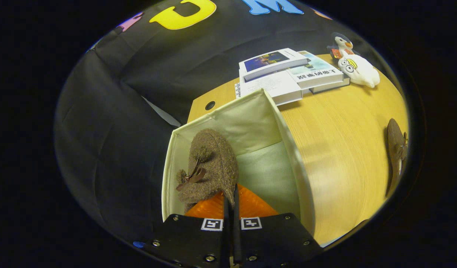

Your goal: Open the storage box then place both shoes into the box .Put the left shoe in first, then the right shoe, with the right side of both shoes facing outward in a uniform manner.

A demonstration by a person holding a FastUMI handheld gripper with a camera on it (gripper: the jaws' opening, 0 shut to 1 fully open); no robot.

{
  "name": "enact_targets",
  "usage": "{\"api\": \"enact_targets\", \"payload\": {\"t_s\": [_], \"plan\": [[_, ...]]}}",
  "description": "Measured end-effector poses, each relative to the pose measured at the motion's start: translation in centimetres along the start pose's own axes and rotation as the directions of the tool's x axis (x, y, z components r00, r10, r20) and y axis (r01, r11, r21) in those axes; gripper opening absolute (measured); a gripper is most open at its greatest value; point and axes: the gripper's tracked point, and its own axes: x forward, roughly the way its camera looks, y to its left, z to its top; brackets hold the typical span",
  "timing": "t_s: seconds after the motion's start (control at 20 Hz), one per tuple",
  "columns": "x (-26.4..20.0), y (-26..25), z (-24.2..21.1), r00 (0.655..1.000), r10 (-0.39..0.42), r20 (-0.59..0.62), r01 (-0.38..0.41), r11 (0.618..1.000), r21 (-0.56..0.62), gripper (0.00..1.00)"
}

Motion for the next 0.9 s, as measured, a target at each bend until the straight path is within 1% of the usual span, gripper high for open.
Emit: {"api": "enact_targets", "payload": {"t_s": [0.2,0.3,0.55,0.6,0.65,0.7,0.75,0.8,0.9], "plan": [[1.6,0.0,-1.1,1.000,-0.022,-0.011,0.023,0.998,0.053,0.04],[1.9,-0.3,-0.6,0.999,-0.051,0.011,0.050,0.998,0.047,0.04],[1.7,0.3,-0.7,0.997,-0.080,0.025,0.079,0.996,0.030,0.04],[1.7,0.9,-0.8,0.997,-0.069,0.026,0.069,0.997,0.023,0.04],[2.0,1.5,-1.0,0.998,-0.058,0.016,0.058,0.998,0.020,0.06],[2.1,2.2,-1.5,1.000,-0.032,0.002,0.031,0.999,0.021,0.07],[2.2,2.2,-1.6,1.000,-0.031,-0.004,0.031,0.999,0.013,0.13],[2.2,2.7,-1.8,1.000,-0.008,-0.008,0.008,1.000,0.009,0.13],[2.3,3.1,-2.5,0.999,0.015,-0.038,-0.016,1.000,-0.015,0.47]]}}
